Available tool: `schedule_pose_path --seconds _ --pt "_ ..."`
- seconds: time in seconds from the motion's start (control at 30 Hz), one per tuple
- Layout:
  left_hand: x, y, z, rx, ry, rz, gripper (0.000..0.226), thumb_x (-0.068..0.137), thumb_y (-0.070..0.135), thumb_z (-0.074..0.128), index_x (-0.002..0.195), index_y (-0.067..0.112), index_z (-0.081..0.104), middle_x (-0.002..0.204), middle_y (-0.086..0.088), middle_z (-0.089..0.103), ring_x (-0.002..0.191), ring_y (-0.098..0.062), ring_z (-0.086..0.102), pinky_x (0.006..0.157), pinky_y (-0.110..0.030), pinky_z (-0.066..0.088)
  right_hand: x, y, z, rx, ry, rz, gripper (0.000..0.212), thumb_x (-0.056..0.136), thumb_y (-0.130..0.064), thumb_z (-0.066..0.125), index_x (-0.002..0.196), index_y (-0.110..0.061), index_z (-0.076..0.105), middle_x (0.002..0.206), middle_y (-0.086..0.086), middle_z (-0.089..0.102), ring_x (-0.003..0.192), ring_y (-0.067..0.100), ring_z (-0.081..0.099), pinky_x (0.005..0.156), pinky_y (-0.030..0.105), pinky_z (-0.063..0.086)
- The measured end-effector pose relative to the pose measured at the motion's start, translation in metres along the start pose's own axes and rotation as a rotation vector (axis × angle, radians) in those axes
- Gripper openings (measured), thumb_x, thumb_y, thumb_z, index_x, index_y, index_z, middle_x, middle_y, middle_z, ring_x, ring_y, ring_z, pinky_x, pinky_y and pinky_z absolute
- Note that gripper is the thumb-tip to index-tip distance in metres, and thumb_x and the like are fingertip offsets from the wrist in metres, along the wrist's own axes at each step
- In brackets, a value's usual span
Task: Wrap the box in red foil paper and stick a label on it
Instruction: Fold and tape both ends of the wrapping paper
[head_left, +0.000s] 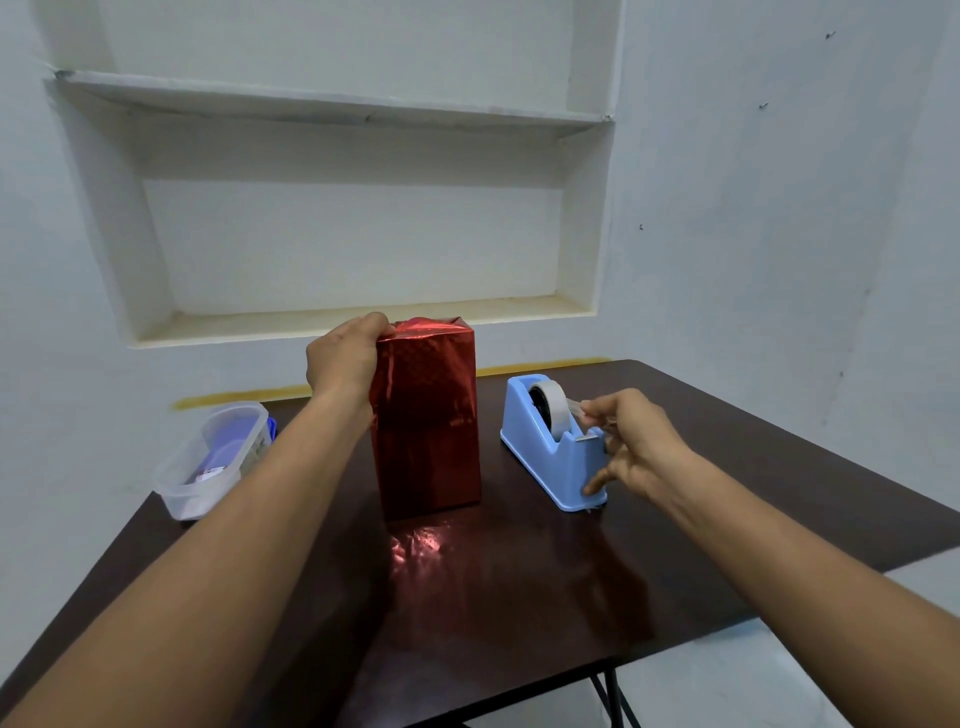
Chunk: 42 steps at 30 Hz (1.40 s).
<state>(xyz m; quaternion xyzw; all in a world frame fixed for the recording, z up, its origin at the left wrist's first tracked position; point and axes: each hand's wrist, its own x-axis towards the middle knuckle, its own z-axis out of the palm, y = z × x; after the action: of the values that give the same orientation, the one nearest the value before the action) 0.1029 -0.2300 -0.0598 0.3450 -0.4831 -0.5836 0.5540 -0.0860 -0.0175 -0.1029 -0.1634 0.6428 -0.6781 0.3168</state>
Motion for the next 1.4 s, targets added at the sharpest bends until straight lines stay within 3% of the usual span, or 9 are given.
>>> schedule_pose_path --seconds 0.23,0.37,0.43,0.53,0.7,0.9,1.17,1.3,1.4 --pt "-0.002 0.0 0.001 0.003 0.003 -0.008 0.008 0.052 0.027 0.074 0.051 0.021 0.069 0.066 -0.002 0.059 0.073 -0.024 0.056 0.069 -0.039 0.047 -0.005 0.018 -0.006 0.026 0.014 -0.049 0.006 0.086 -0.003 0.064 0.081 0.0 0.067 0.099 0.014 0.058 0.088 0.028 0.054 0.069 0.069 0.055" --pt "-0.004 0.001 0.002 0.006 0.02 -0.005 0.012 0.057 0.025 0.073 0.047 0.022 0.066 0.064 0.0 0.057 0.072 -0.023 0.054 0.067 -0.038 0.046 -0.007 0.023 -0.012 0.039 -0.004 -0.029 0.01 0.089 0.0 0.067 0.08 0.003 0.065 0.093 0.013 0.062 0.082 0.027 0.058 0.078 0.069 0.056" --pt "-0.004 0.001 0.003 0.009 0.023 -0.003 0.013 0.057 0.025 0.073 0.047 0.022 0.066 0.064 0.0 0.057 0.072 -0.023 0.054 0.067 -0.038 0.045 -0.008 0.025 -0.013 0.036 -0.012 -0.027 0.003 0.088 0.003 0.068 0.087 0.006 0.068 0.097 0.009 0.067 0.083 0.025 0.06 0.07 0.06 0.058" --pt "-0.004 0.001 0.004 0.013 0.028 -0.006 0.013 0.058 0.025 0.073 0.048 0.022 0.067 0.064 0.001 0.058 0.072 -0.023 0.055 0.067 -0.038 0.046 -0.006 0.027 -0.014 0.028 0.004 -0.03 0.017 0.086 0.006 0.069 0.101 0.011 0.071 0.091 0.008 0.066 0.079 0.023 0.059 0.062 0.051 0.056" --pt "-0.002 0.002 0.003 0.023 0.021 -0.007 0.008 0.054 0.027 0.073 0.05 0.022 0.068 0.067 -0.001 0.06 0.072 -0.023 0.056 0.067 -0.039 0.046 -0.001 0.031 -0.016 0.038 0.02 -0.027 0.012 0.084 0.004 0.073 0.096 0.007 0.071 0.111 0.018 0.072 0.092 0.031 0.068 0.063 0.053 0.06" --pt "-0.002 0.001 0.003 0.032 0.017 -0.003 0.009 0.054 0.027 0.072 0.051 0.022 0.065 0.067 -0.002 0.056 0.072 -0.021 0.054 0.067 -0.039 0.044 -0.002 0.034 -0.019 0.021 0.003 -0.038 0.009 0.085 0.003 0.077 0.091 0.006 0.072 0.104 0.012 0.073 0.083 0.022 0.067 0.067 0.053 0.063" --pt "-0.004 0.002 0.004 0.011 -0.001 -0.003 0.009 0.053 0.024 0.072 0.053 0.021 0.063 0.068 -0.003 0.053 0.072 -0.021 0.05 0.067 -0.039 0.041 0.015 0.033 -0.018 -0.14 0.107 -0.052 0.025 0.076 -0.003 0.086 0.095 0.008 0.074 0.107 0.018 0.072 0.09 0.035 0.073 0.06 0.052 0.063" --pt "-0.005 0.001 0.004 0.012 -0.003 0.0 0.01 0.056 0.024 0.072 0.05 0.022 0.064 0.066 -0.001 0.055 0.073 -0.021 0.052 0.068 -0.039 0.042 0.01 0.042 -0.025 -0.364 0.179 -0.121 0.015 0.078 -0.002 0.077 0.087 -0.012 0.084 0.091 -0.005 0.08 0.072 0.017 0.075 0.057 0.024 0.06" --pt "-0.005 0.001 0.004 0.006 -0.008 0.001 0.016 0.058 0.023 0.072 0.046 0.022 0.061 0.061 0.002 0.052 0.073 -0.021 0.05 0.068 -0.04 0.041 0.01 0.053 -0.035 -0.362 0.133 -0.095 0.013 0.083 -0.008 0.079 0.071 -0.009 0.082 0.094 -0.015 0.079 0.075 0.013 0.076 0.07 0.03 0.064"
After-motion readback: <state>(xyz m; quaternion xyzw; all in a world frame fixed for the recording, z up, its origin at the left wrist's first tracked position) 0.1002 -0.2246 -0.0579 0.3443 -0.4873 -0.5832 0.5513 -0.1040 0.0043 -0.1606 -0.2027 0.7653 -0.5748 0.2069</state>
